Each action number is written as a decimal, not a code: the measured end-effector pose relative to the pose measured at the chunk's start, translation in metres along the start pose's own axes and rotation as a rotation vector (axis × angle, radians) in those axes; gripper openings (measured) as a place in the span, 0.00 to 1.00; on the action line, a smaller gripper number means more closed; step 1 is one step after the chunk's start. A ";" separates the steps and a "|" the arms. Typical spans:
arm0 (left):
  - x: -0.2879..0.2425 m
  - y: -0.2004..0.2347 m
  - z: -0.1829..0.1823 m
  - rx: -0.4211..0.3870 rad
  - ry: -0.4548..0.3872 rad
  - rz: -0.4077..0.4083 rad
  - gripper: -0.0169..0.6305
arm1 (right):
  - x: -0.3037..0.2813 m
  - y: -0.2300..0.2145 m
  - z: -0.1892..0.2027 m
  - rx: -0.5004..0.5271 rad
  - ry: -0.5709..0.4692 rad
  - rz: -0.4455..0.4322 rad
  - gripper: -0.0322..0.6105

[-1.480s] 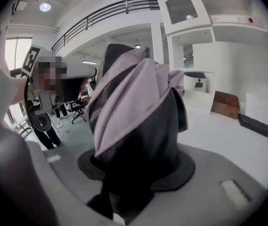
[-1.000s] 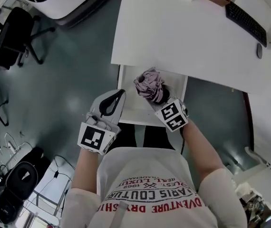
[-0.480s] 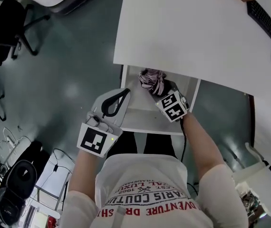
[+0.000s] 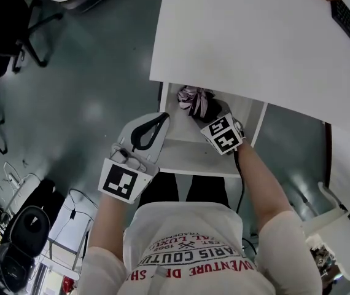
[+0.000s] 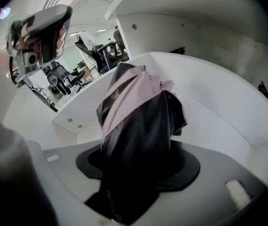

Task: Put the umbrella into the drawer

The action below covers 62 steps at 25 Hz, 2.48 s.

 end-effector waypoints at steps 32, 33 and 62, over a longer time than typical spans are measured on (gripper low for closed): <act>0.129 -0.083 -0.198 -0.330 -0.263 -0.038 0.03 | 0.351 0.092 -0.066 0.042 -0.764 0.394 0.05; 0.134 -0.086 -0.203 -0.342 -0.266 -0.049 0.03 | 0.362 0.095 -0.066 0.044 -0.790 0.412 0.05; 0.177 -0.092 -0.235 -0.365 -0.341 -0.073 0.03 | 0.424 0.124 -0.071 0.012 -1.038 0.558 0.05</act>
Point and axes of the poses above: the fingertips, and each gripper's own axes: x backward along the fingers, y to its left, z out of its underside, the point moved 9 cm from there along x, backward along the fingers, and after that the axes turned 12 degrees about y, right-handed, at the moved point
